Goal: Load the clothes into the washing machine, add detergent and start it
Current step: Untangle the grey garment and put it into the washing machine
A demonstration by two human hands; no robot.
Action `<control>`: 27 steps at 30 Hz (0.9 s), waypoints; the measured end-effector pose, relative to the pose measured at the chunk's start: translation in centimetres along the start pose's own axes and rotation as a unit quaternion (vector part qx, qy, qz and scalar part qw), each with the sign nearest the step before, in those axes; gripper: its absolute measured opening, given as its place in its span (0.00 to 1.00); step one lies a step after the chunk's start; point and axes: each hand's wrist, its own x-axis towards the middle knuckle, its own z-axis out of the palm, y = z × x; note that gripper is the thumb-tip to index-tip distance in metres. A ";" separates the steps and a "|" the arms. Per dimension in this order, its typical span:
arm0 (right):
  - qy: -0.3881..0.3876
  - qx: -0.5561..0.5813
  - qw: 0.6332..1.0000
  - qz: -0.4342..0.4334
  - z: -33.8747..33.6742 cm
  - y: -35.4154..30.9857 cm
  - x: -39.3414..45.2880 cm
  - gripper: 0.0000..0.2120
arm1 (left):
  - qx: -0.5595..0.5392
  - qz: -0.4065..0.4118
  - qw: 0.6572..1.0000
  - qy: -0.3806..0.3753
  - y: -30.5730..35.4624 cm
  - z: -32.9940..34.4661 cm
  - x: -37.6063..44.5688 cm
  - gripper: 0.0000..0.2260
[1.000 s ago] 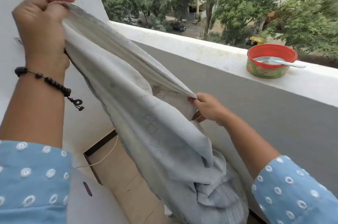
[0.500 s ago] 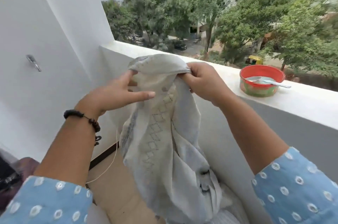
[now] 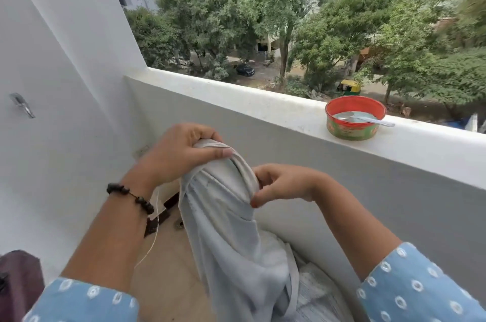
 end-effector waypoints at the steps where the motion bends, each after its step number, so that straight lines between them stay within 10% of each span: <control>1: -0.020 -0.040 0.998 0.037 0.6 1.0 0.5 0.05 | -0.022 0.015 1.000 0.016 0.4 -0.7 -0.3 0.11; 7: -0.132 -0.285 0.912 0.263 5.6 11.1 3.1 0.20 | -0.170 0.110 0.961 0.188 1.7 -3.9 -1.1 0.05; 13: 0.060 -0.279 0.925 0.251 3.9 12.7 3.3 0.11 | -0.313 0.085 0.901 0.287 1.5 -3.4 -2.0 0.13; 17: 0.254 -0.138 0.945 0.152 -1.1 7.1 3.7 0.13 | -0.314 0.031 0.932 0.177 1.0 0.2 -2.6 0.08; 21: 0.368 0.036 0.927 -0.056 -4.1 -1.1 2.3 0.22 | -0.200 -0.002 0.973 -0.119 -1.4 4.5 -2.3 0.07; 24: 0.363 0.094 0.913 -0.163 -5.1 -4.8 -0.4 0.28 | -0.080 -0.066 0.937 -0.334 -3.7 5.2 -2.2 0.12; 27: 0.278 0.099 0.937 -0.184 -4.7 -4.8 -2.3 0.28 | -0.164 -0.107 0.959 -0.206 -4.1 4.9 -1.8 0.10</control>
